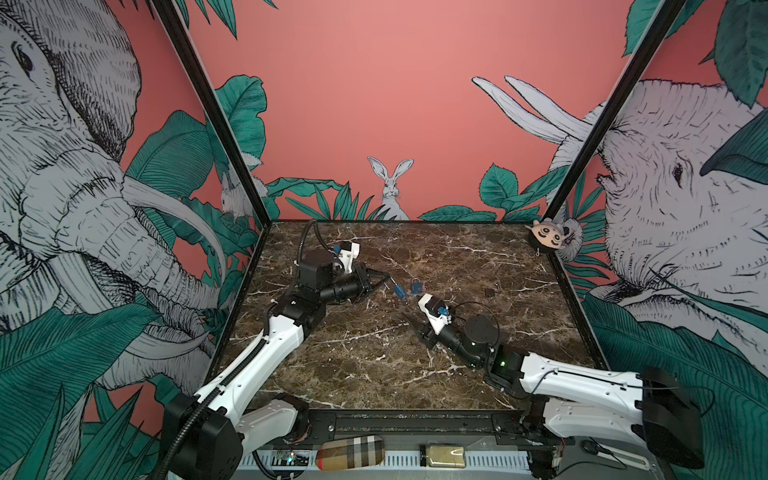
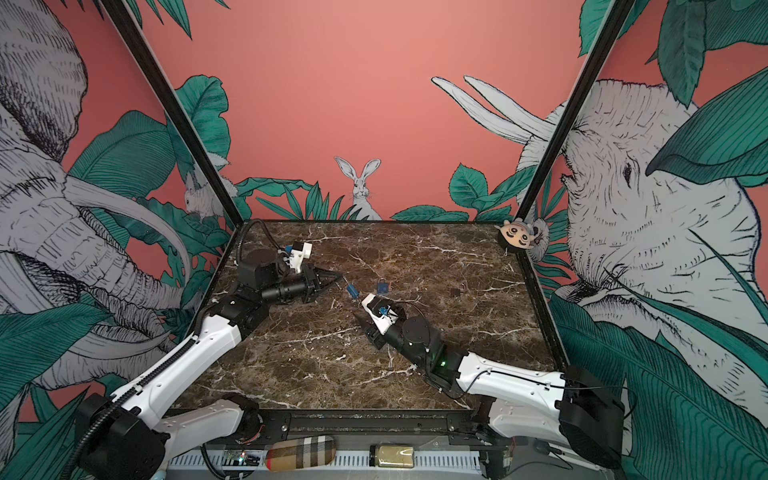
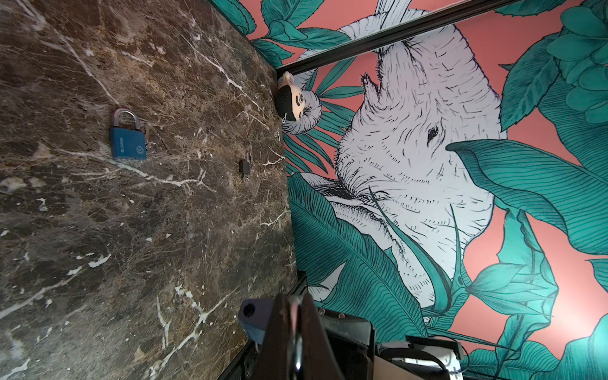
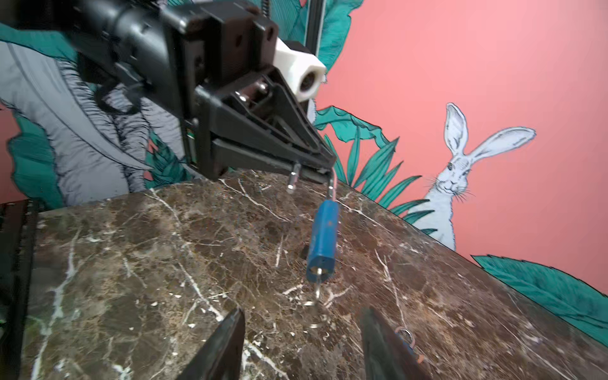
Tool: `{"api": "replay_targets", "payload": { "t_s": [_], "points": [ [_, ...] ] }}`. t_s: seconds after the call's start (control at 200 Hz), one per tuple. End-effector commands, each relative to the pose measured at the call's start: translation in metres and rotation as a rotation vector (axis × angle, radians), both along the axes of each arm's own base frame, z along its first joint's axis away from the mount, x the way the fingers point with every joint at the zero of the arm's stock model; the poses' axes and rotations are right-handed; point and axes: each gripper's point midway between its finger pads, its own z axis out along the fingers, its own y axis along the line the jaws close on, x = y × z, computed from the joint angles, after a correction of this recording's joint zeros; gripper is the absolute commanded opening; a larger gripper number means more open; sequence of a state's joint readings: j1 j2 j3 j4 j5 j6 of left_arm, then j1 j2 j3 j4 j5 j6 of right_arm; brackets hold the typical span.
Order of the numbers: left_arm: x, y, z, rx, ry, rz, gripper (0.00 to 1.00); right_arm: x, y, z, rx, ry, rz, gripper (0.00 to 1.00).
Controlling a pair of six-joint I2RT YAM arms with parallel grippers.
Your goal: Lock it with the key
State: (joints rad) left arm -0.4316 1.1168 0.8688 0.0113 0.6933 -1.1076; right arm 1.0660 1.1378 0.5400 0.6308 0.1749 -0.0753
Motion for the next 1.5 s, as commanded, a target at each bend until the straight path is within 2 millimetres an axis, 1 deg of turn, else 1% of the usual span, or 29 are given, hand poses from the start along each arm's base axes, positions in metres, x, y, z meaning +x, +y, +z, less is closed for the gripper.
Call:
{"api": "replay_targets", "payload": {
  "t_s": [0.0, 0.185, 0.38, 0.655, 0.995, 1.18, 1.321, 1.496],
  "points": [
    [-0.005, -0.001, 0.023, -0.043, -0.056, -0.014, 0.02, 0.012, -0.002, 0.026, 0.080, -0.084, -0.072, 0.54],
    [-0.007, 0.000, 0.024, -0.046, -0.059, -0.013, 0.02, 0.016, 0.003, 0.022, 0.090, -0.079, -0.075, 0.46],
    [-0.007, 0.000, 0.022, -0.046, -0.055, -0.010, 0.02, 0.020, 0.009, 0.025, 0.105, -0.067, -0.067, 0.42],
    [-0.007, 0.001, 0.025, -0.050, -0.060, -0.008, 0.02, 0.029, 0.017, 0.026, 0.126, -0.044, -0.056, 0.38],
    [-0.009, 0.001, 0.024, -0.052, -0.061, -0.010, 0.02, 0.034, 0.016, 0.024, 0.148, -0.015, -0.049, 0.32],
    [-0.008, 0.000, 0.023, -0.051, -0.057, -0.011, 0.02, 0.035, 0.021, 0.023, 0.145, -0.006, -0.036, 0.29],
    [-0.009, 0.001, 0.024, -0.053, -0.060, -0.009, 0.02, 0.036, 0.022, 0.024, 0.149, -0.006, -0.034, 0.23],
    [-0.008, 0.001, 0.021, -0.052, -0.054, -0.007, 0.02, 0.036, 0.021, 0.027, 0.159, -0.008, -0.036, 0.22]
  ]
}}
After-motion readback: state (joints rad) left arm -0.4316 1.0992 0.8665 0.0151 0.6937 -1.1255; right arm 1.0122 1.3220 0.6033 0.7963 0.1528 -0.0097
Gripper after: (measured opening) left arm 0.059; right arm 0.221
